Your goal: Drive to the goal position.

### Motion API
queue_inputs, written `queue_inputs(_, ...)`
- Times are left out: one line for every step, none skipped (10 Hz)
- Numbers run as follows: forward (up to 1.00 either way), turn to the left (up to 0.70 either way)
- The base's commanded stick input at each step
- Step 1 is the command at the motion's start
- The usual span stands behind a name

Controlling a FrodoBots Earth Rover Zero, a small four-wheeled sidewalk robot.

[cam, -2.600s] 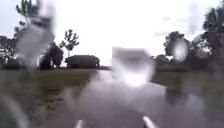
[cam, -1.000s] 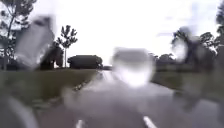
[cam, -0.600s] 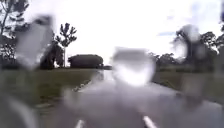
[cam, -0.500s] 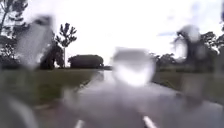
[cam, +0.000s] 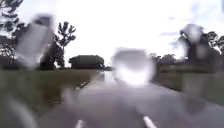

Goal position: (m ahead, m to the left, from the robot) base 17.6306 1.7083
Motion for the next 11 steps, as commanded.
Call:
queue_inputs(0.85,0.00)
queue_inputs(0.85,0.00)
queue_inputs(0.85,0.00)
queue_inputs(0.85,0.00)
queue_inputs(0.85,0.00)
queue_inputs(0.85,0.00)
queue_inputs(0.85,0.00)
queue_inputs(0.85,0.00)
queue_inputs(0.85,0.00)
queue_inputs(0.85,0.00)
queue_inputs(0.85,0.00)
